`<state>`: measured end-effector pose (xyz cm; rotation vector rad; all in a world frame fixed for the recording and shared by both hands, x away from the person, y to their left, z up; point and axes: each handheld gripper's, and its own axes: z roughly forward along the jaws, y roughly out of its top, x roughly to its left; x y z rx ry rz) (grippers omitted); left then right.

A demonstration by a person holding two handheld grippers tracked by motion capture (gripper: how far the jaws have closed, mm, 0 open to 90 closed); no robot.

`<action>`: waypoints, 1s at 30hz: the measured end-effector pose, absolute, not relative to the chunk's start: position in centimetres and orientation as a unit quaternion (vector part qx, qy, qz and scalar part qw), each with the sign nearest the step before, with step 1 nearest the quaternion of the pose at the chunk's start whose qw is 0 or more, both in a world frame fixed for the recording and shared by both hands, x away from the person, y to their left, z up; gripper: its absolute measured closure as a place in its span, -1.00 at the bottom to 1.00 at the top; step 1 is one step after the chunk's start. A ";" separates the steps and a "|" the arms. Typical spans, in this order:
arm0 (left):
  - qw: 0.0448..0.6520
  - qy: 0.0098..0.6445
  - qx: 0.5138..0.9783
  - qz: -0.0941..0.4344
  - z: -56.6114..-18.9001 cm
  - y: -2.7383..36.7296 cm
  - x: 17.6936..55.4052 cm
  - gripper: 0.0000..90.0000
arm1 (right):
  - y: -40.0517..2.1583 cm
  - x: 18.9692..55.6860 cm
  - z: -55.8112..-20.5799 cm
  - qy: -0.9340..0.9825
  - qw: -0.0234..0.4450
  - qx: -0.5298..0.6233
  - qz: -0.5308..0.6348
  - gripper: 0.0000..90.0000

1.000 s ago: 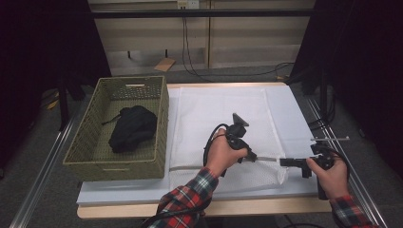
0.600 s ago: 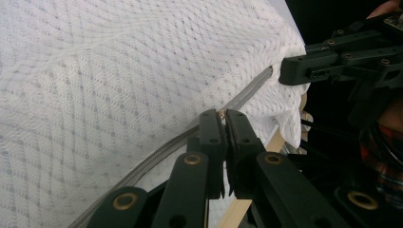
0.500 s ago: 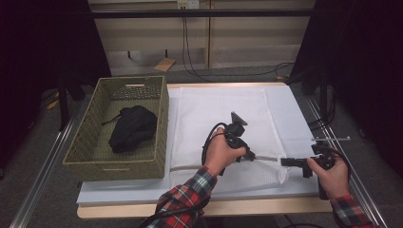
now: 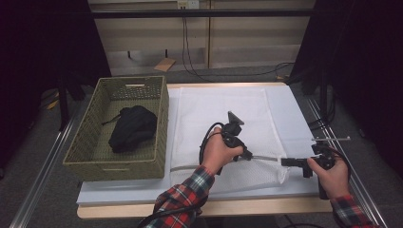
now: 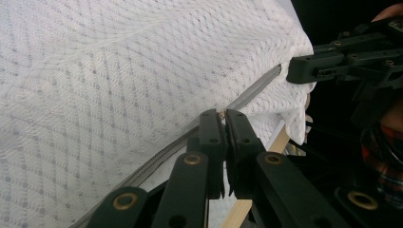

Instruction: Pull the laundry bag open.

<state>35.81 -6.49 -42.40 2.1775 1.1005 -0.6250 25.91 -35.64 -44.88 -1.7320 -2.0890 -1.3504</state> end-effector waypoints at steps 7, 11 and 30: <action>0.308 0.418 0.823 -0.231 -42.3 -6.4 35.8 0.93 | -35.7 25.9 -44.8 -0.688 0.051 -0.569 -0.447 0.97; 0.307 0.422 0.821 -0.230 -42.4 -6.3 35.9 0.93 | -35.6 25.9 -44.8 -0.688 0.050 -0.571 -0.445 0.97; 0.298 0.424 0.823 -0.231 -42.4 -5.7 36.1 0.93 | -35.9 25.9 -44.8 -0.687 0.048 -0.571 -0.447 0.97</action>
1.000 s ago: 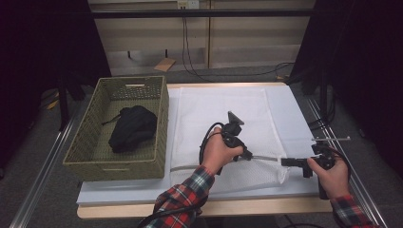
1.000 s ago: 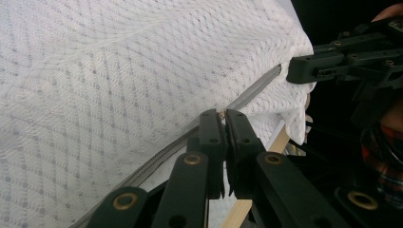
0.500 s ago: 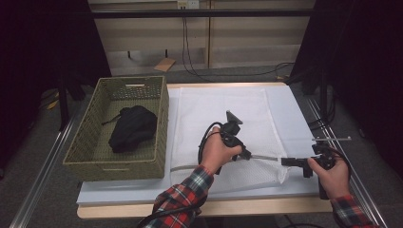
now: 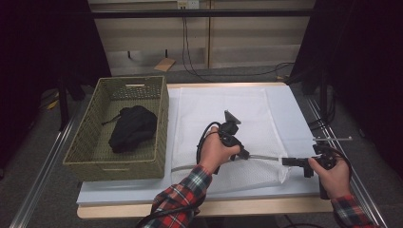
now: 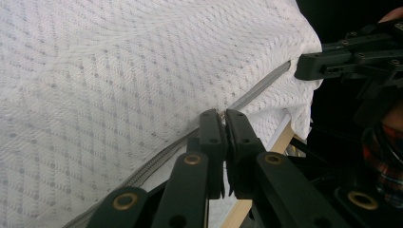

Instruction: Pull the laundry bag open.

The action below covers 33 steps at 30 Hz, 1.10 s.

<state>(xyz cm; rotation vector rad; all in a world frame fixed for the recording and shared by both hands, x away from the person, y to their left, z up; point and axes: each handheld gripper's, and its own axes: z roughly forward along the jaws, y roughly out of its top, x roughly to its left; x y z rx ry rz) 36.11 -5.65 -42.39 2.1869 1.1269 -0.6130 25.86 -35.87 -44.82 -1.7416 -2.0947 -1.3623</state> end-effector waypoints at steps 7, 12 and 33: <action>0.303 0.426 0.821 -0.229 -42.3 -5.4 36.0 0.93 | -35.9 25.8 -44.7 -0.687 0.044 -0.573 -0.445 0.97; 0.300 0.431 0.820 -0.230 -42.3 -5.1 36.0 0.93 | -35.9 25.8 -44.7 -0.688 0.042 -0.573 -0.443 0.97; 0.299 0.430 0.819 -0.232 -42.4 -4.6 36.1 0.93 | -36.1 25.7 -44.6 -0.686 0.041 -0.576 -0.442 0.98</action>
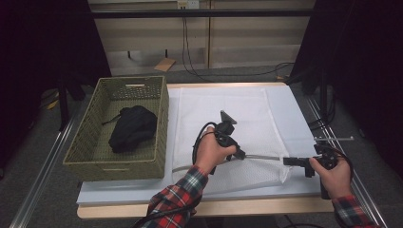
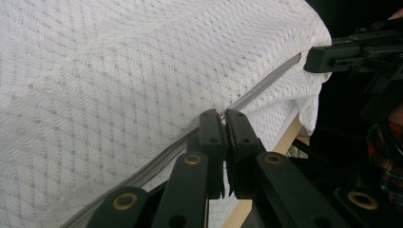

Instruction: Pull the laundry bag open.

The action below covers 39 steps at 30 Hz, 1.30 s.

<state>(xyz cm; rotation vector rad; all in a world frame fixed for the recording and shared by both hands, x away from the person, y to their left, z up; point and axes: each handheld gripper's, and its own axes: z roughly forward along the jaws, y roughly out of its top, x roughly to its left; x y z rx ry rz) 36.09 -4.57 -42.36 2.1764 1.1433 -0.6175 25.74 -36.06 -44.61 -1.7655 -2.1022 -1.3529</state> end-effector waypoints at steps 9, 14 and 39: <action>0.296 0.436 0.817 -0.233 -42.5 -4.3 36.2 0.93 | -36.2 25.8 -44.7 -0.686 0.041 -0.575 -0.445 0.97; 0.299 0.438 0.815 -0.233 -42.5 -4.1 36.3 0.93 | -36.2 25.8 -44.6 -0.687 0.037 -0.577 -0.441 0.97; 0.295 0.440 0.820 -0.219 -42.0 -3.4 36.4 0.93 | -36.2 25.8 -44.6 -0.686 0.037 -0.575 -0.445 0.97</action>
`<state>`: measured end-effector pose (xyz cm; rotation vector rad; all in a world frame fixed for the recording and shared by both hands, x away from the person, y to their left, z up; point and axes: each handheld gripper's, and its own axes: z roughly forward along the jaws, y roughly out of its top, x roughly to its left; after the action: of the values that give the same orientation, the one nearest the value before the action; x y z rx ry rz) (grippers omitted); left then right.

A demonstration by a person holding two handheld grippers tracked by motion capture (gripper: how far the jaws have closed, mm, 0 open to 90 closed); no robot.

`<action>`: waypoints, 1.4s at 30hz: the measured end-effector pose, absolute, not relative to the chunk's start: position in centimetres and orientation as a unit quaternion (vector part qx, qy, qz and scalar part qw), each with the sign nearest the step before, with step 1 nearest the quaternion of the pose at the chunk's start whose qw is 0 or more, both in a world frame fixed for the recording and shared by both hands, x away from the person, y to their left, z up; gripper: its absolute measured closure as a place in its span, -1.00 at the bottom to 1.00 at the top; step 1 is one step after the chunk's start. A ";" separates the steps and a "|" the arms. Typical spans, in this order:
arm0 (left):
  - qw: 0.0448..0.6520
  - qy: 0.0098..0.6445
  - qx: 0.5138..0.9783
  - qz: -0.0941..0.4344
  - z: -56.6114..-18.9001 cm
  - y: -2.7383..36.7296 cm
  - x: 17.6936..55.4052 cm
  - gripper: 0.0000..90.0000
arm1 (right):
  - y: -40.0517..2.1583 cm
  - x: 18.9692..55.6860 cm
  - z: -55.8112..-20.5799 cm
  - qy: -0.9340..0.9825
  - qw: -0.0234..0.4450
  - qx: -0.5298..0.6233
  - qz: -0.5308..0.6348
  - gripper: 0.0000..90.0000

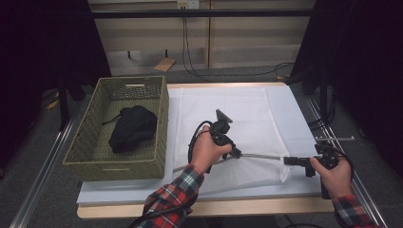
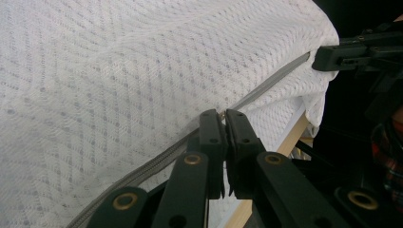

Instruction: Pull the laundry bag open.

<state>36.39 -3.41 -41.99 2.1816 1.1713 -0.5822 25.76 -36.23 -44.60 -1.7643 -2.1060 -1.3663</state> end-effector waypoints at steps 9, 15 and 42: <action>0.295 0.438 0.819 -0.223 -42.2 -2.6 36.4 0.93 | -36.3 25.7 -44.6 -0.685 0.037 -0.578 -0.442 0.97; 0.300 0.437 0.816 -0.230 -42.2 -2.4 36.3 0.93 | -36.6 25.6 -44.7 -0.686 0.036 -0.576 -0.444 0.97; 0.297 0.452 0.811 -0.224 -42.8 -0.1 36.7 0.93 | -36.4 25.8 -44.9 -0.692 0.026 -0.579 -0.430 0.97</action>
<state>36.69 -0.13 -42.80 2.1552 1.2012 -0.5967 25.80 -36.43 -44.91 -1.7891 -2.1395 -1.3303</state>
